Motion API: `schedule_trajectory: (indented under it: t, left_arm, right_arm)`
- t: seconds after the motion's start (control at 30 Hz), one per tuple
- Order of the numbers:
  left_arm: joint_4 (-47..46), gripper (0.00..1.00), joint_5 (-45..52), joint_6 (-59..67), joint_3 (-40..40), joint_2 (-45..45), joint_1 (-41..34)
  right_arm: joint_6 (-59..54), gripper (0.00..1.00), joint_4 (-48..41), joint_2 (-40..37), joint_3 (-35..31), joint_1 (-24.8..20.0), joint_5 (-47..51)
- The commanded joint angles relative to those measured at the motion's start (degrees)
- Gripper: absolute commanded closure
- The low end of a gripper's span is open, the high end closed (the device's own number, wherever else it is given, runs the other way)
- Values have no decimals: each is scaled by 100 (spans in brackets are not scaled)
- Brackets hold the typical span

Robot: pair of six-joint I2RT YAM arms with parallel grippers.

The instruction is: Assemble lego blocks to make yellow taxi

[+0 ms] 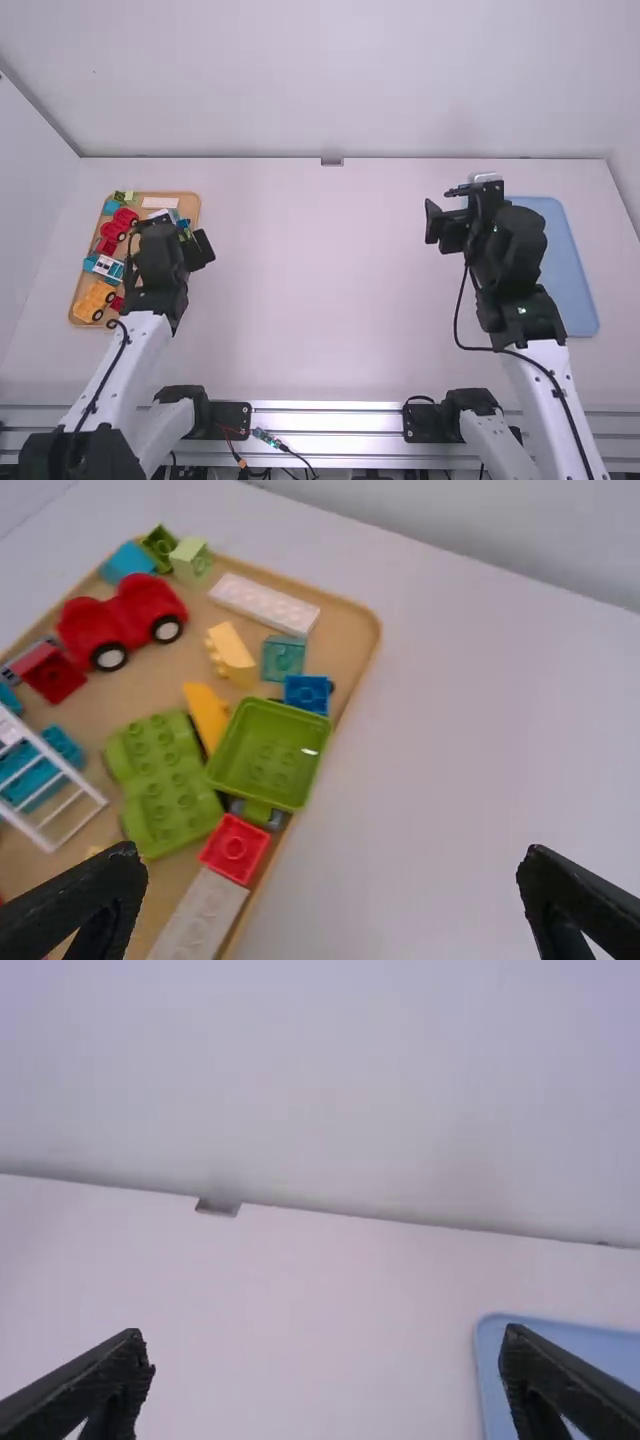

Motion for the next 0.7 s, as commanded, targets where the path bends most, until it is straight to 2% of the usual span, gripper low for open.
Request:
schedule_trajectory:
  t: [0.0, 0.17, 0.37, 0.67]
  left_arm:
    - [-181, 1, -247, 416, 365, 271, 24]
    - [-656, 1, -374, 892, 840, 747, 26]
    - [-1165, 1, -553, 1400, 1349, 772, 31]
    - [-1922, 1, -422, 2158, 2107, 798, 371]
  right_arm:
    - [-70, 3, -163, 247, 422, 15, 22]
    - [-361, 1, -400, 723, 897, 11, 20]
    - [-522, 1, -413, 1271, 1405, 11, 20]
    - [-667, 1, -439, 2156, 1405, 15, 42]
